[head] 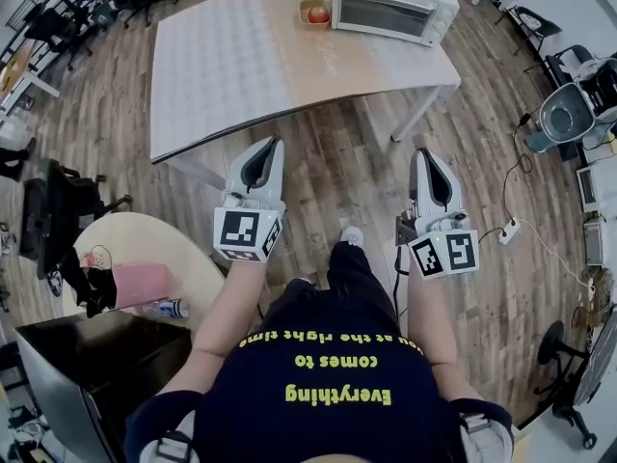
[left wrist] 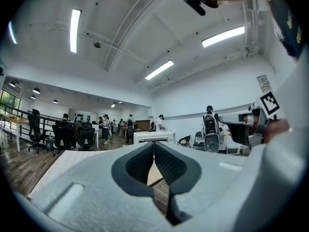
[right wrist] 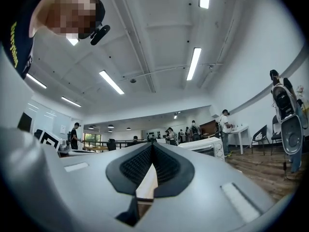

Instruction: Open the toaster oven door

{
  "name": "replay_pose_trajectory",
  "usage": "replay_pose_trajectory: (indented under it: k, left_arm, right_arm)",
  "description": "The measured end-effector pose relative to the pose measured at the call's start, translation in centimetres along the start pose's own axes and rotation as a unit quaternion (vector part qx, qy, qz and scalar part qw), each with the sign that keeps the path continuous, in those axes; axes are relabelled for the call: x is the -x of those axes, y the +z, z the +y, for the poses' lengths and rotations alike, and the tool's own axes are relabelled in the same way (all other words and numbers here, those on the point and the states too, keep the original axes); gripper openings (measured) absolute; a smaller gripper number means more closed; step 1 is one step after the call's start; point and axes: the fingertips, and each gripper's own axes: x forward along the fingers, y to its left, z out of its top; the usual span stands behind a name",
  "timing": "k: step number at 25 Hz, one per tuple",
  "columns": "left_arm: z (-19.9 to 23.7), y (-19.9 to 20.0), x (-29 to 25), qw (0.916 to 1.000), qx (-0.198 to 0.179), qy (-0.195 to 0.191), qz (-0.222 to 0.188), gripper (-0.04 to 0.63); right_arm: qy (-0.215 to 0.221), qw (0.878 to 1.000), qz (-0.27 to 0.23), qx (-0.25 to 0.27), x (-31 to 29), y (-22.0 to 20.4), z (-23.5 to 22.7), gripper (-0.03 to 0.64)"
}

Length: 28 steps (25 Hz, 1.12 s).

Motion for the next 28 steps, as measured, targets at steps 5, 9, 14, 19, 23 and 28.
replay_pose_trajectory:
  k: [5,9,14,19,23,28]
  left_arm:
    - [-0.2,0.7,-6.3,0.9995,-0.002,0.030,-0.004,0.006]
    - [-0.5,0.7,-10.5,0.9989,-0.008,0.046,-0.005,0.006]
    - [0.2,0.5,-14.6,0.9979,-0.003,0.064,0.004,0.006]
    - [1.6,0.4,-19.5,0.9982,-0.005,0.060,0.004,0.006]
    - [3.7,0.1,-24.9,0.9989,-0.004,0.047,-0.001,0.006]
    - [7.8,0.8,-32.7,0.9997,-0.014,0.015,-0.010,0.006]
  right_arm:
    - [0.037,0.999,0.000,0.010,-4.9,0.9,-5.4,0.012]
    - [0.058,0.998,-0.005,0.005,-7.8,1.2,-9.7,0.012]
    - [0.067,0.998,-0.001,-0.008,-11.5,0.8,-13.2,0.012]
    - [0.066,0.998,0.006,-0.015,-15.5,-0.5,-15.4,0.012]
    - [0.050,0.999,0.008,-0.009,-19.5,-1.4,-18.1,0.012]
    - [0.026,1.000,-0.004,-0.008,-26.8,-1.3,-20.6,0.012]
